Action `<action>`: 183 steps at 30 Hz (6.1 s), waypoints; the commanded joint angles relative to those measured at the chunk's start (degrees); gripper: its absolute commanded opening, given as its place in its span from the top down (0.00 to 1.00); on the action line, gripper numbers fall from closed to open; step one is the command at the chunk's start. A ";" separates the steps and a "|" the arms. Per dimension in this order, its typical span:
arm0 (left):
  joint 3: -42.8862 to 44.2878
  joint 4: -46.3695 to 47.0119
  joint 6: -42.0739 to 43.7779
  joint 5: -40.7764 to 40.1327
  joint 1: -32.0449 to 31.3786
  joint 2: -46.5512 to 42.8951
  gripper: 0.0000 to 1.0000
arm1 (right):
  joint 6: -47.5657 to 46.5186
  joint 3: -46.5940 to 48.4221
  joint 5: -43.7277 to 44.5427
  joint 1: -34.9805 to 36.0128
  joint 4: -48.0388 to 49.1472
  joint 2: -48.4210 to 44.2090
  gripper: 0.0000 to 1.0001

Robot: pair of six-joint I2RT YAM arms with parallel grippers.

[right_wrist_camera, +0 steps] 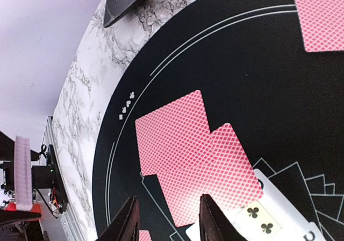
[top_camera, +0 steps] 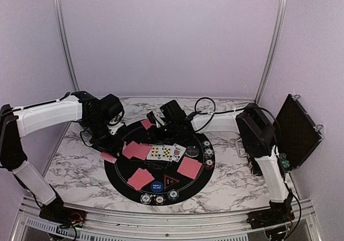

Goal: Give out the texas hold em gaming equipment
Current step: Place the poker card in the community card area, then place the face-down deck piles on the poker table mat, then reset both arms

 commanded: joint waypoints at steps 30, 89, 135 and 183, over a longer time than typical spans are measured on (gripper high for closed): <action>21.26 7.92 0.48 -7.29 10.82 27.50 0.46 | -5.93 -28.80 7.73 -12.10 7.47 -39.12 0.13; 24.30 12.02 0.83 -5.37 14.26 38.73 0.26 | -4.53 -35.17 7.47 -13.02 11.29 -44.12 0.13; 29.79 12.95 3.73 -3.20 13.34 24.41 0.01 | -8.02 -34.41 21.14 -13.41 7.17 -48.51 0.05; -19.13 58.57 -4.06 -3.91 13.42 -27.48 0.01 | -18.42 -49.54 55.80 -18.28 5.70 -75.21 0.01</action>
